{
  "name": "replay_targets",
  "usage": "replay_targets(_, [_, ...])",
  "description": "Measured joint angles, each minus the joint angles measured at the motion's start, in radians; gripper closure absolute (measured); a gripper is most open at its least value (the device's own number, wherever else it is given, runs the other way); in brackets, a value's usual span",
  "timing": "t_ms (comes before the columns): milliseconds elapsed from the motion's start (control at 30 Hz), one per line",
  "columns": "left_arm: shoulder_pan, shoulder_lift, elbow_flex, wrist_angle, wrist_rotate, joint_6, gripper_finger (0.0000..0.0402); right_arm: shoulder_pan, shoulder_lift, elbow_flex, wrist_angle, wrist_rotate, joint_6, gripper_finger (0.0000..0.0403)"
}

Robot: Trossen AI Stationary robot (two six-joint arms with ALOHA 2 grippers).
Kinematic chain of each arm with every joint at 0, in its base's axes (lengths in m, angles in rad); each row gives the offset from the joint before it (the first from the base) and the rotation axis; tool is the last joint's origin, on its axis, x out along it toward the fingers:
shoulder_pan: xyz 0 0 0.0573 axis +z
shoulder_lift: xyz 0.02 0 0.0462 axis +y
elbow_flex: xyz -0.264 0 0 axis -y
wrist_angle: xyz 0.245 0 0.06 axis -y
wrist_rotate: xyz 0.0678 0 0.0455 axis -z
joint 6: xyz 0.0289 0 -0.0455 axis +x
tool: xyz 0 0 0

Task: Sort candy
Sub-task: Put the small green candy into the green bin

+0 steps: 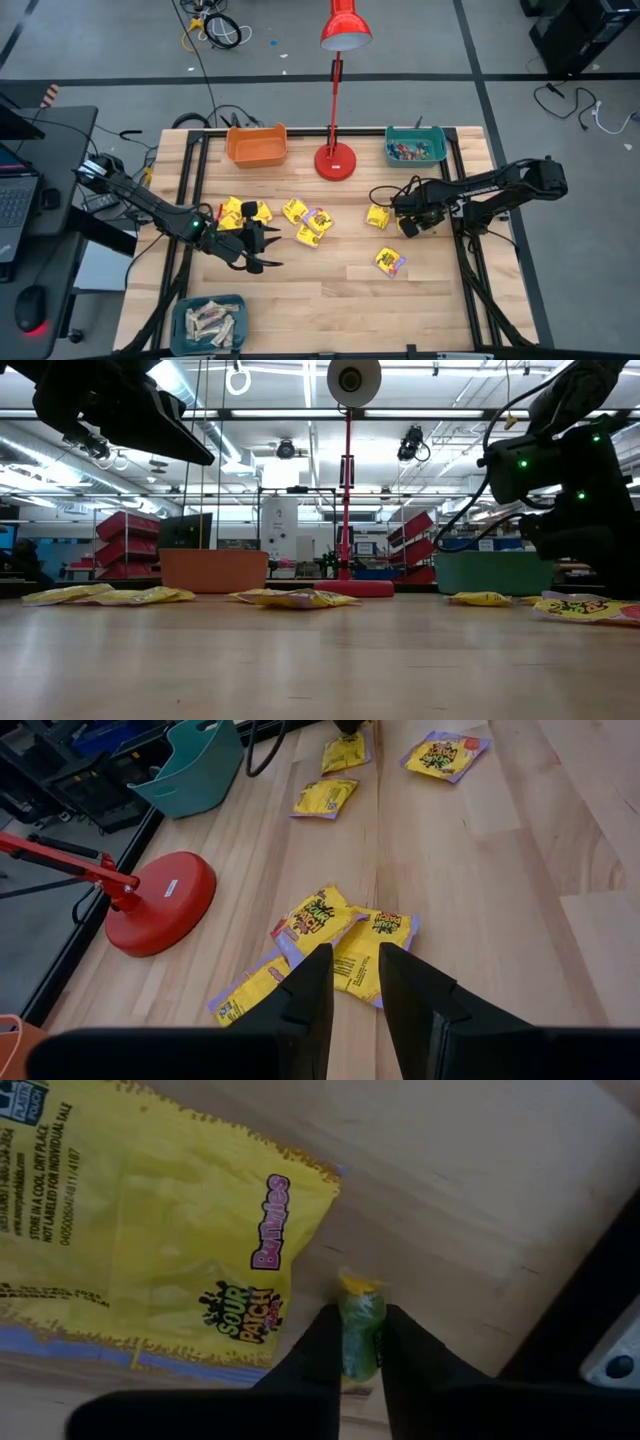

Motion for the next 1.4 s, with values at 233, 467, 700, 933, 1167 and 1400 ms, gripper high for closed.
replay_targets(233, [0.0, 0.0, 0.0, 0.0, 0.0, 0.0, 0.0314, 0.0, 0.0, -0.001, 0.002, -0.001, 0.004, 0.0372])
replay_targets(467, [0.0, 0.0, 0.0, 0.0, 0.0, 0.0, 0.0314, 0.0, -0.032, 0.074, -0.056, 0.014, 0.019, 0.0373])
replay_targets(700, [0.0, 0.0, 0.0, 0.0, 0.0, 0.0, 0.0314, 0.0, -0.063, 0.221, -0.21, 0.072, 0.004, 0.0375])
replay_targets(933, [0.0, 0.0, 0.0, 0.0, 0.0, 0.001, 0.0314, -0.032, -0.064, 0.414, -0.269, 0.177, -0.071, 0.0375])
replay_targets(1167, [0.0, 0.0, 0.0, 0.0, 0.0, 0.002, 0.0314, -0.124, -0.063, 0.543, -0.171, 0.252, -0.23, 0.0375])
replay_targets(1400, [0.0, 0.0, 0.0, 0.0, 0.0, 0.003, 0.0314, -0.261, -0.063, 0.56, 0.036, 0.238, -0.41, 0.0376])
